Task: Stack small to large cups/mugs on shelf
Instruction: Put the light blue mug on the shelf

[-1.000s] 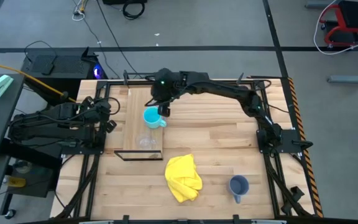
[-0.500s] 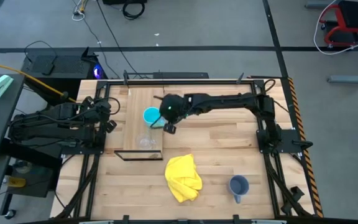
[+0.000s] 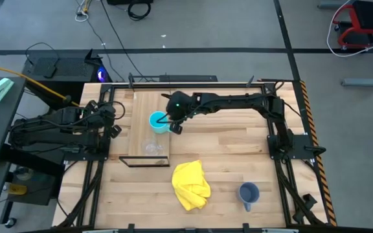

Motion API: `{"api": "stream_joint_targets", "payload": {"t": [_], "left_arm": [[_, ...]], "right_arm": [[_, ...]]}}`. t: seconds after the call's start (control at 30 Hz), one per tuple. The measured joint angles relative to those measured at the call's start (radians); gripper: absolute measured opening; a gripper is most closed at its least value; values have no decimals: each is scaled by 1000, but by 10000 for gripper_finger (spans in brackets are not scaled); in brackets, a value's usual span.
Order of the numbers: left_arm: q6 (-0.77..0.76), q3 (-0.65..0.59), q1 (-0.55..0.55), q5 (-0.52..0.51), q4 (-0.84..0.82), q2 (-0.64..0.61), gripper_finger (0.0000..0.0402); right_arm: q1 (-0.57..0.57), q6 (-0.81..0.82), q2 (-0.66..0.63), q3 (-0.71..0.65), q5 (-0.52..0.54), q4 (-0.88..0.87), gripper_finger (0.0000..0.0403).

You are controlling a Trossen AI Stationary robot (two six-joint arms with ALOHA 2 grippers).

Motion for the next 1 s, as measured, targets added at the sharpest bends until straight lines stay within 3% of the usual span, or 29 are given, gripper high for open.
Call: {"api": "stream_joint_targets", "payload": {"t": [0.47,0.67,1.0], "left_arm": [[-1,0,0,0,0,0,14],[-2,0,0,0,0,0,26],[-1,0,0,0,1,0,12]], "right_arm": [[-10,-12,1,1,-53,78,2],[3,43,-19,0,88,-18,0],[139,154,-26,2,94,-113,0]]}}
